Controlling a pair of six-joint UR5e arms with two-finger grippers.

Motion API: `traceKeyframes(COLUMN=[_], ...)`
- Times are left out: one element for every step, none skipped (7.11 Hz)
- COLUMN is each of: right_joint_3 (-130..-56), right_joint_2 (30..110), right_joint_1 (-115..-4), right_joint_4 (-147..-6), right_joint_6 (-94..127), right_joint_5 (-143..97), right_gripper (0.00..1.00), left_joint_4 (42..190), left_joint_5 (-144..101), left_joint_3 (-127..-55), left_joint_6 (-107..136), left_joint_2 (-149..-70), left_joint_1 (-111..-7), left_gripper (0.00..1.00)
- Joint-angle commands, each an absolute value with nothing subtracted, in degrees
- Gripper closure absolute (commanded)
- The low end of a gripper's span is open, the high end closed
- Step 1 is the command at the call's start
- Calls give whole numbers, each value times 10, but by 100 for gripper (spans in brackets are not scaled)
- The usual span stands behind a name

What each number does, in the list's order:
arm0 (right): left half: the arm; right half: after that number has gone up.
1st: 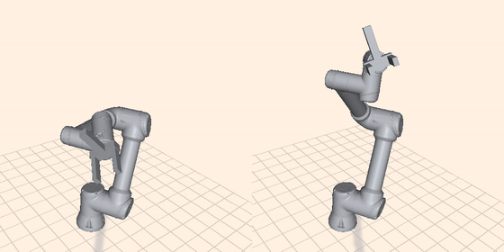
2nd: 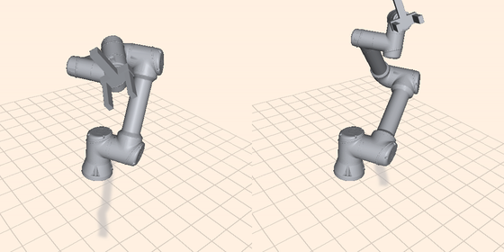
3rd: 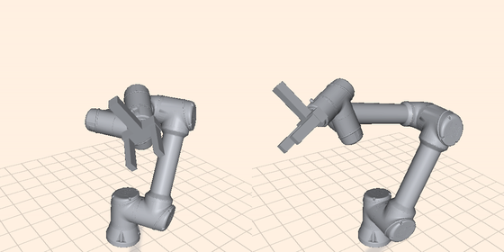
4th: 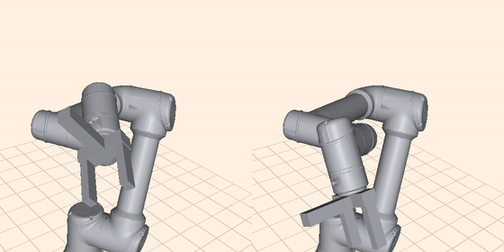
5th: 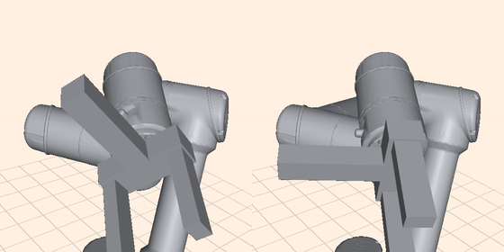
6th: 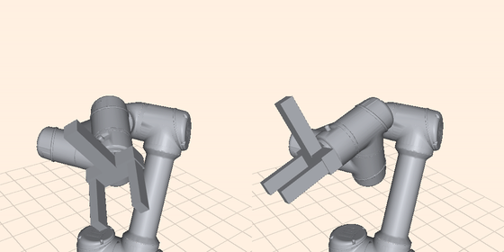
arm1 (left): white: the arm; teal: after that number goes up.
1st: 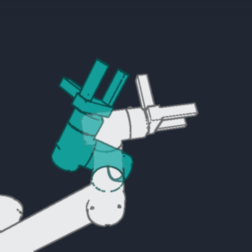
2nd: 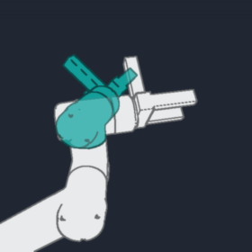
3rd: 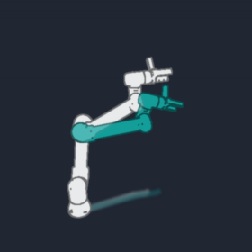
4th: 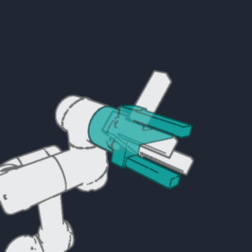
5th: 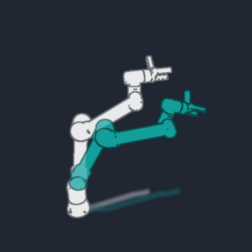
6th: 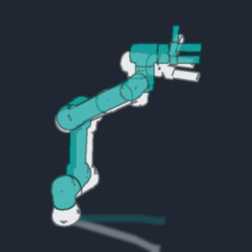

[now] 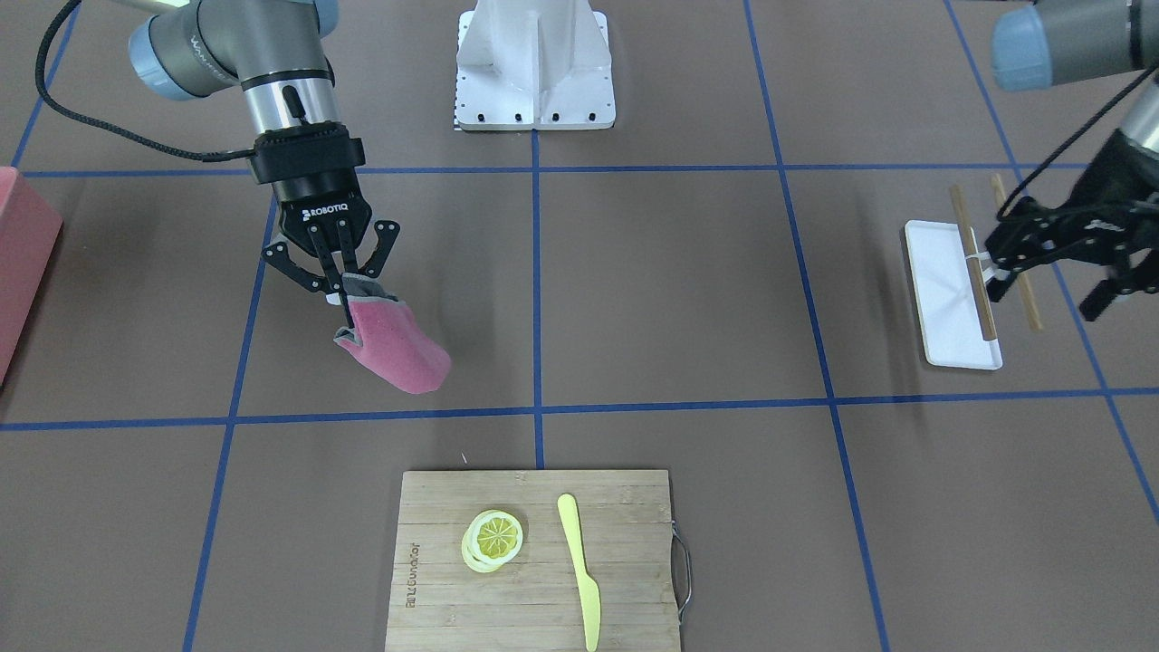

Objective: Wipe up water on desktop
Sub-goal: 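Drag the sponge across the table toward the center with the right gripper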

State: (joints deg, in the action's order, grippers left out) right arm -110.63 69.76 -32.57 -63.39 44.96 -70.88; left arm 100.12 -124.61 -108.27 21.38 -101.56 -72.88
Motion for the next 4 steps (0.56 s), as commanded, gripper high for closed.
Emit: traceKeyframes(right_joint_3=[-1114,-1141,-1179,-1209], right_joint_2=[714,722,727,729], right_joint_1=[-337,-338,-338,-338], right_joint_4=[-713,-801,-905,-998], right_joint_6=[465,465,465,465], right_joint_5=[-750,-758,-778,-811], right_gripper=[100,100,100,100], left_joint_4=[850,819,764,762], left_joint_5=[-1264,-1264,-1259,-1258], left_joint_3=[-1064,-1021,-972,-938], left_joint_6=[-25,-125,-157,-159], left_joint_2=[-1004,-1004,-1007,-1007], left_joint_1=[-856,-901,-910,-923], left_gripper=[0,0,0,0])
